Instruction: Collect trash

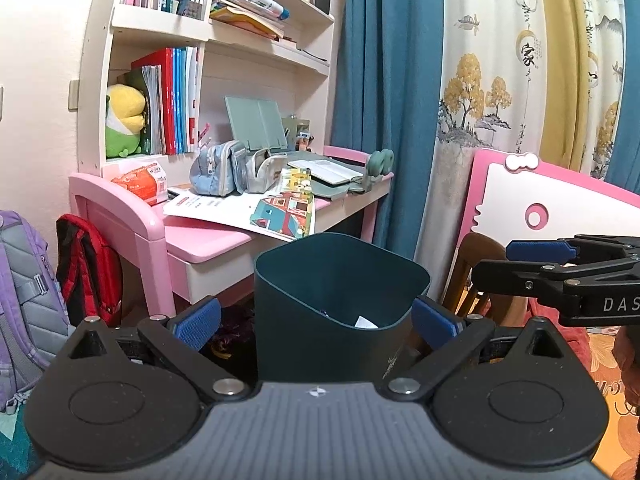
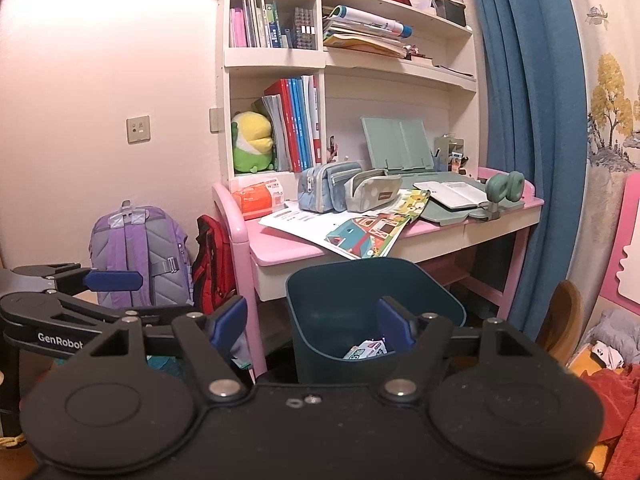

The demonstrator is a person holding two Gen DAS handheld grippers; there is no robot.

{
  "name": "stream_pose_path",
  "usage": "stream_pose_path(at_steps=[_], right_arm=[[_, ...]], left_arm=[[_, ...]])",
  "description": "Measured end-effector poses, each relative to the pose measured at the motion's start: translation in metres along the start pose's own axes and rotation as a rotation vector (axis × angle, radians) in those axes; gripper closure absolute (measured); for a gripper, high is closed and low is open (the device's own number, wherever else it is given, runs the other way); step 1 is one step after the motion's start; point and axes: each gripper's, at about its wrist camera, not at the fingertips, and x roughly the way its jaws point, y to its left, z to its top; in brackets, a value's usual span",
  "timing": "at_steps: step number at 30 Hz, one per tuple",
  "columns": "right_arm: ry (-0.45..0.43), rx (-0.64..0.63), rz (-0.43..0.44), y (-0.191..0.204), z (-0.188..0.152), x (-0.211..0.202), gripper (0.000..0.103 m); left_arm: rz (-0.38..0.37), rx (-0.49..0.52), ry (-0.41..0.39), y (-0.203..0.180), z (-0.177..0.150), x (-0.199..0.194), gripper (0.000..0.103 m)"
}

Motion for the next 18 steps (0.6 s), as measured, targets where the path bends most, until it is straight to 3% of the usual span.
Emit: stream_pose_path(at_steps=[18], right_arm=[[-0.005, -0.009, -0.021, 0.005, 0.009, -0.019, 0.031]], left_arm=[[-0.019, -0.036, -0.009, 0.004, 0.015, -0.008, 0.001]])
